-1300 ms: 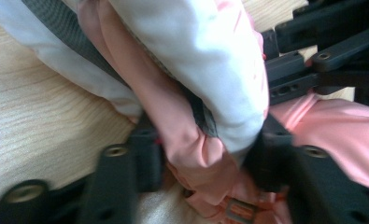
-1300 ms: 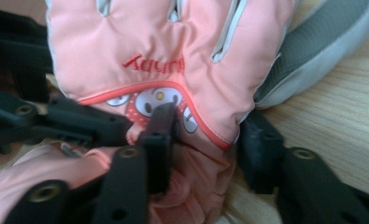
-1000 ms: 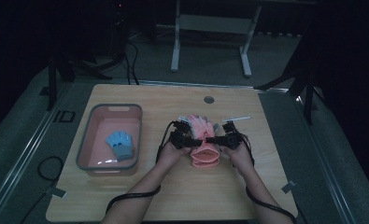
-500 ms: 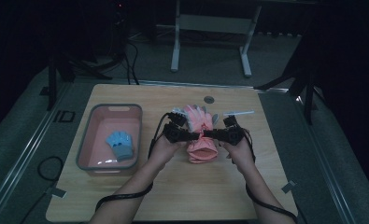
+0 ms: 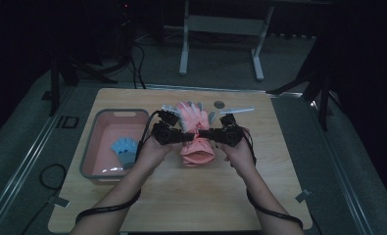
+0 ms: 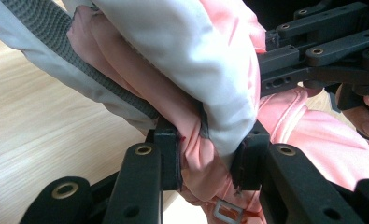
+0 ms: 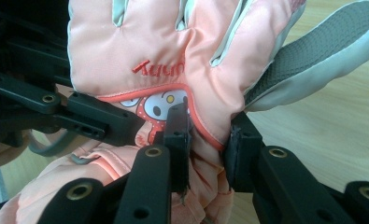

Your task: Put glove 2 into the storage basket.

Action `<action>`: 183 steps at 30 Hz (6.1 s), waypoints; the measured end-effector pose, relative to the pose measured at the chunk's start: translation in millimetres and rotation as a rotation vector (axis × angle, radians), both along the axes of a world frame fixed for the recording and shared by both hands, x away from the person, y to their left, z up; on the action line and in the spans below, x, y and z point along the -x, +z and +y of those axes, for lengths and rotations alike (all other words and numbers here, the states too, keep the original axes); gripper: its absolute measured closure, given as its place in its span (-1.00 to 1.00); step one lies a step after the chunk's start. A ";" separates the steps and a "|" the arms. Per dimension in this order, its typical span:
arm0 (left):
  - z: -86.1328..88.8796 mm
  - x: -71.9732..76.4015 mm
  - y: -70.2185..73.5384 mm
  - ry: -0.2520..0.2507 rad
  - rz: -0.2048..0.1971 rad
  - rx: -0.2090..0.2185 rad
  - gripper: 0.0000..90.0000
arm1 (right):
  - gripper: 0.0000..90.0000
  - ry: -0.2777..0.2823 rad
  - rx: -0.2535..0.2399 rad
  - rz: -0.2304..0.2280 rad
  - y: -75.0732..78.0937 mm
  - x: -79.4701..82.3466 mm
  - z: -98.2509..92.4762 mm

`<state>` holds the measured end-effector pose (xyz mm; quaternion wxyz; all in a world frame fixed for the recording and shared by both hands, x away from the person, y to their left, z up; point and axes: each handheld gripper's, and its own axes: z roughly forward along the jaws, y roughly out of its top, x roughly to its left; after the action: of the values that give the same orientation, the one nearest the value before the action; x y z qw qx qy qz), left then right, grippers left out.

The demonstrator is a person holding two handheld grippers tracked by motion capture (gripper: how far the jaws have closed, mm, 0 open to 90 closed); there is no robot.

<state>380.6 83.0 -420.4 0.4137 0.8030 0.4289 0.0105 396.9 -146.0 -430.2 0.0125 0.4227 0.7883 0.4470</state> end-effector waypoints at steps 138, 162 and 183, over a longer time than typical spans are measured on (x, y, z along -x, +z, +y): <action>79.8 96.8 -8.0 -0.007 -0.298 0.097 -0.69 | -0.63 0.267 0.031 -0.111 -26.3 11.4 96.6; 1.5 98.7 -67.0 -0.186 -0.234 0.069 -0.69 | -0.67 0.280 0.075 -0.148 -73.5 41.0 8.8; -23.2 102.3 -114.0 -0.280 -0.248 0.027 -0.69 | -0.69 0.220 0.097 -0.122 -114.8 52.4 -36.8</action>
<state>278.3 59.8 -534.3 0.4718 0.8417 0.2588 0.0460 344.4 -182.9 -545.1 0.0318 0.3047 0.8484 0.4318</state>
